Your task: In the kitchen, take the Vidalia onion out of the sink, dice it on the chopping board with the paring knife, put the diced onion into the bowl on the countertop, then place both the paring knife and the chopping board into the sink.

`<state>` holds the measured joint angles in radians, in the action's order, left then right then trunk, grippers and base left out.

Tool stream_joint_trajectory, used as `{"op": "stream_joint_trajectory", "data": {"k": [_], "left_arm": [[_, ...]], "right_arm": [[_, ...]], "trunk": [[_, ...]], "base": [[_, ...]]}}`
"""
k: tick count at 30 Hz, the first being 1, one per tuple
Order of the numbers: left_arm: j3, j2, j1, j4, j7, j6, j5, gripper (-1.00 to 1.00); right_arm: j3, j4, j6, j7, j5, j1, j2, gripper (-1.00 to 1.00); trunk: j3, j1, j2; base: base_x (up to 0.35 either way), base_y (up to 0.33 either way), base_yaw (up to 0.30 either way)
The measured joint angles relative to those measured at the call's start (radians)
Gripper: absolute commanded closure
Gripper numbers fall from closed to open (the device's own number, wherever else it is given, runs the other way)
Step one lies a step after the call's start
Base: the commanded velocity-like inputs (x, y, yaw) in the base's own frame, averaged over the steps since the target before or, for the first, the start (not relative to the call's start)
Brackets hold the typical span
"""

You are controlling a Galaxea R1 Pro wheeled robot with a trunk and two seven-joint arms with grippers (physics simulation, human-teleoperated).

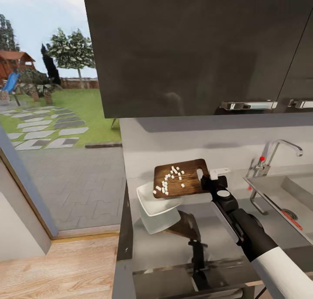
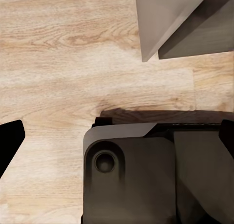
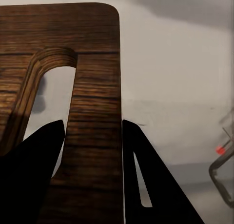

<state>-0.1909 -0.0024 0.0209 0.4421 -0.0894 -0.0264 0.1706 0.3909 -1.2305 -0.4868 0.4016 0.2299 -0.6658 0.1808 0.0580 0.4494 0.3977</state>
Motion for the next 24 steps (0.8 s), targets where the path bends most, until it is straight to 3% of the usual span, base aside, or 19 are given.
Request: {"op": "stream_joint_trajectory", "data": {"k": [6, 8, 11, 13, 24], "left_arm": [[0.0, 0.0, 0.0, 0.0, 0.0, 0.0, 0.0, -1.0], [0.0, 0.0, 0.0, 0.0, 0.0, 0.0, 0.0, -1.0], [0.0, 0.0, 0.0, 0.0, 0.0, 0.0, 0.0, -1.0], [0.0, 0.0, 0.0, 0.0, 0.0, 0.0, 0.0, -1.0], [0.0, 0.0, 0.0, 0.0, -0.001, 0.0, 0.0, -1.0]], "right_arm": [[0.001, 0.0, 0.0, 0.002, -0.005, 0.0, -0.001, 1.0], [0.002, 0.0, 0.002, 0.007, -0.003, 0.0, -0.014, 1.0], [0.002, 0.0, -0.001, 0.037, -0.064, 0.0, -0.044, 1.0], [0.001, 0.0, 0.0, 0.045, -0.084, 0.0, -0.049, 1.0], [0.001, 0.0, 0.0, 0.051, -0.096, 0.0, -0.052, 1.0]], "trunk": [[0.0, 0.0, 0.0], [0.0, 0.0, 0.0], [0.0, 0.0, 0.0], [0.0, 0.0, 0.0], [0.0, 0.0, 0.0]], "base": [[0.0, 0.0, 0.0], [0.0, 0.0, 0.0], [0.0, 0.0, 0.0], [0.0, 0.0, 0.0], [0.0, 0.0, 0.0]]}}
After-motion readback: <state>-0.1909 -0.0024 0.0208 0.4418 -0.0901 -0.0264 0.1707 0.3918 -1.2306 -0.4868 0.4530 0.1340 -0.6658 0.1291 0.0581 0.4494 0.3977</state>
